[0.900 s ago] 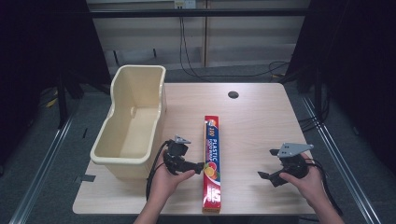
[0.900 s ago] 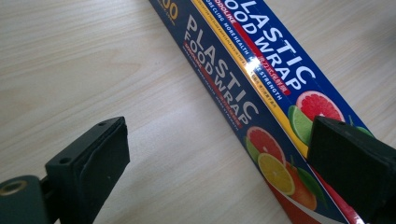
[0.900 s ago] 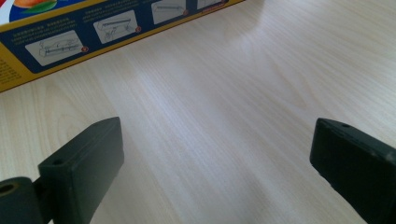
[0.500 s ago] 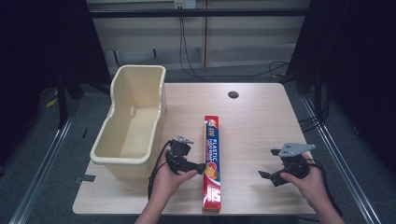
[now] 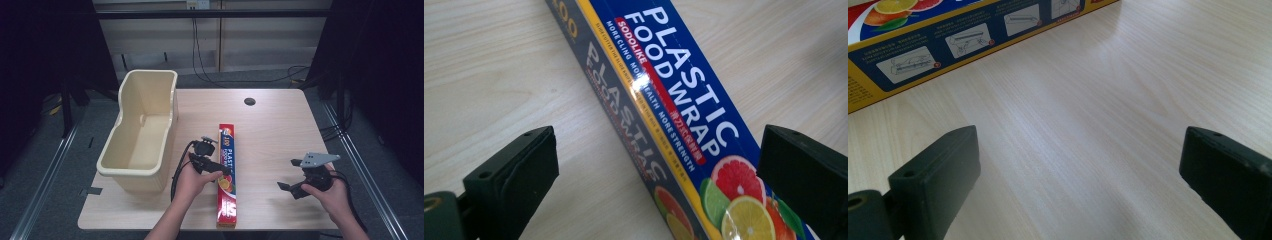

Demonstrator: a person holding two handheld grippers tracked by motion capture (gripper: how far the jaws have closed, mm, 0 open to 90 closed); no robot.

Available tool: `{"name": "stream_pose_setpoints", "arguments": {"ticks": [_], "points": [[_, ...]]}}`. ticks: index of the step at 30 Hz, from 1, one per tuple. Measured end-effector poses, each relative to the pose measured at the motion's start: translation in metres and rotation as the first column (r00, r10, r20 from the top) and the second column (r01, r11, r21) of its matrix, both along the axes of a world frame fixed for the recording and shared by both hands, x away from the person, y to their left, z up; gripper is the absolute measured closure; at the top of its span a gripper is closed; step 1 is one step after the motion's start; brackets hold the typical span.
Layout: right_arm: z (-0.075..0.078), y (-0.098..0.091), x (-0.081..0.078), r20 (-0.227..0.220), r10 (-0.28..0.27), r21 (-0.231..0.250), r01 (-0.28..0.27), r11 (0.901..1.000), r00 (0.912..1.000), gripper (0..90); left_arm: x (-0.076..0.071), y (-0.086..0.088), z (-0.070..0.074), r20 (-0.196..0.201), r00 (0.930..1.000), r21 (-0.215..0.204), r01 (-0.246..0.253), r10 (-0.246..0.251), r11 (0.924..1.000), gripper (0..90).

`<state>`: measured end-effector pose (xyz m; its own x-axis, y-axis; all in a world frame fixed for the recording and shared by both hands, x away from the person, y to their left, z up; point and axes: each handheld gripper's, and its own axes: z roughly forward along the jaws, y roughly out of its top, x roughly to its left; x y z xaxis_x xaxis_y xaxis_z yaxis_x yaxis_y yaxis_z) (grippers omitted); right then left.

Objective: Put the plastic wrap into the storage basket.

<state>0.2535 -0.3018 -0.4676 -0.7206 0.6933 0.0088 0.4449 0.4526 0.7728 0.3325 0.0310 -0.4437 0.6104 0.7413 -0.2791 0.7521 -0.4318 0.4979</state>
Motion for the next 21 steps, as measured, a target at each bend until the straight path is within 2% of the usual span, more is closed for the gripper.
{"name": "stream_pose_setpoints", "arguments": {"ticks": [5,10,12,16,21], "points": [[0.001,-0.002,0.000,0.005,-0.002,0.017,0.002,0.9998,1.0000,2.8,0.004,-0.015,0.000,-0.021,0.9994,0.013,0.028,-0.028,0.9995,0.7],[0.001,-0.002,0.000,0.006,-0.001,0.020,0.001,0.9998,1.0000,2.8,0.008,-0.022,-0.004,-0.045,0.9986,0.035,0.031,-0.029,0.9989,0.4],[0.001,-0.002,0.000,0.009,-0.006,0.025,0.006,0.9997,0.9999,2.8,0.010,-0.025,-0.007,-0.053,0.9986,0.038,0.012,-0.010,0.9992,0.5],[0.002,-0.003,0.000,0.011,-0.012,0.035,0.012,0.9993,0.9999,2.9,0.012,-0.027,-0.012,-0.067,0.9977,0.060,0.004,0.000,0.9982,0.6],[0.003,-0.004,0.000,0.014,-0.016,0.046,0.016,0.9988,0.9998,2.9,0.014,-0.029,-0.018,-0.069,0.9975,0.075,-0.011,0.016,0.9972,2.2]]}}
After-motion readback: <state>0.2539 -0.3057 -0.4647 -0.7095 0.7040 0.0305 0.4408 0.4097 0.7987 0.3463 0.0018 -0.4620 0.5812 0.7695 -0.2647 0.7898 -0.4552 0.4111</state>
